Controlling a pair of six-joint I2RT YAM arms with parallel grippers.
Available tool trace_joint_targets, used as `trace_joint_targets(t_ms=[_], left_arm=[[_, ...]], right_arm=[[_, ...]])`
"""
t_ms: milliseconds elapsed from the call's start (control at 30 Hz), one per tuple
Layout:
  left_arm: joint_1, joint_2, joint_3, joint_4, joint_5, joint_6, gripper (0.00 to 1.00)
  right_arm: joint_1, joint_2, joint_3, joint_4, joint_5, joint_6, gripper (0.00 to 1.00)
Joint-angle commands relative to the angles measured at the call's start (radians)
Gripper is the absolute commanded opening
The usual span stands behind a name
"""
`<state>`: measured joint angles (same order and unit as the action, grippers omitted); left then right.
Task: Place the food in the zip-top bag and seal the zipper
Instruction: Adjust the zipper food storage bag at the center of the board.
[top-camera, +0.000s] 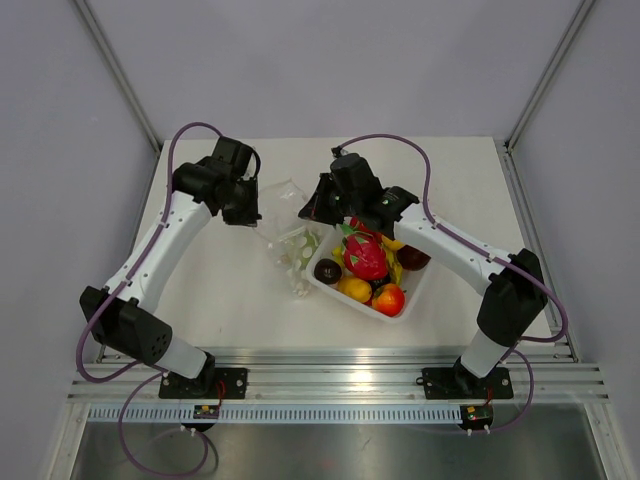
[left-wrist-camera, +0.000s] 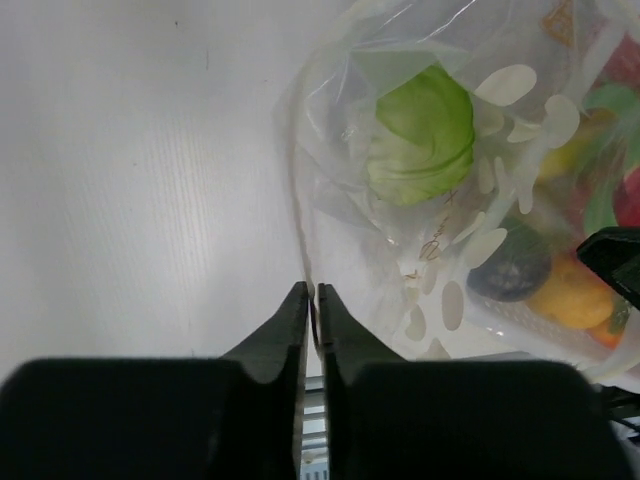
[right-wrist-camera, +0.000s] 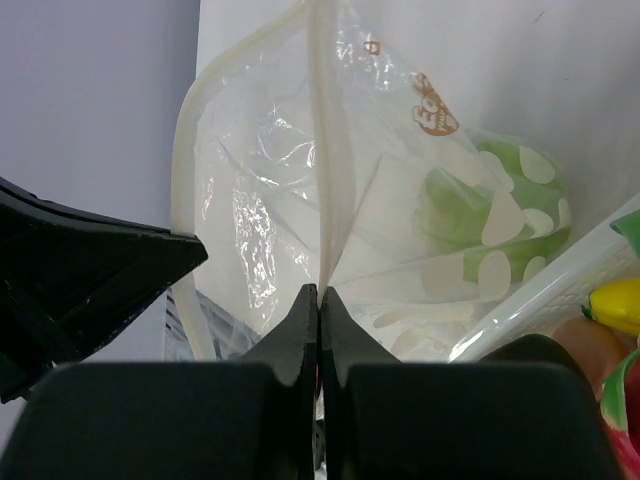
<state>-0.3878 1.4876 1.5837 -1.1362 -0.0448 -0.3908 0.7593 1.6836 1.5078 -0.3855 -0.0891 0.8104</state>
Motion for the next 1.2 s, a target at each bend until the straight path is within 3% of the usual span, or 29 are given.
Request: trace_joint_targets(t_ms=[0,233,433,667,800,900,1100,1167], left_arm=[[-0.005,0.002,0.053,-0.004,-0.03,0.016,0.0],[0.004,-0.036,0.142,0.024,0.019,0.04,0.0],[0.027,-0.067,0.179,0.056,0.152,0.056,0.0],[0.032,-0.093,-0.056,0.147,0.14,0.061,0.0],[0.041,-0.064,-0.123,0.162,0.192,0.067,0.0],[0.041,-0.072,-0.042,0.162,0.237,0.075,0.0],[0.043,-0.033,0.322,0.05,0.224,0.107,0.0],[0.044,-0.026,0.361,0.033,0.22,0.109,0.0]], right_arm=[[0.012,-0.001,0.022,0.053,0.025,0.009,0.0],[0.011,0.033,0.07,0.031,0.02,-0.057,0.0],[0.011,0.021,0.111,0.017,0.014,-0.116,0.0],[0.009,0.01,-0.006,0.031,0.038,-0.109,0.0],[0.006,0.056,-0.005,-0.056,0.065,-0.132,0.0],[0.006,0.03,0.034,-0.049,0.049,-0.142,0.0],[0.008,-0.008,0.199,-0.096,0.049,-0.186,0.0],[0.008,-0.028,0.201,-0.09,0.051,-0.186,0.0]])
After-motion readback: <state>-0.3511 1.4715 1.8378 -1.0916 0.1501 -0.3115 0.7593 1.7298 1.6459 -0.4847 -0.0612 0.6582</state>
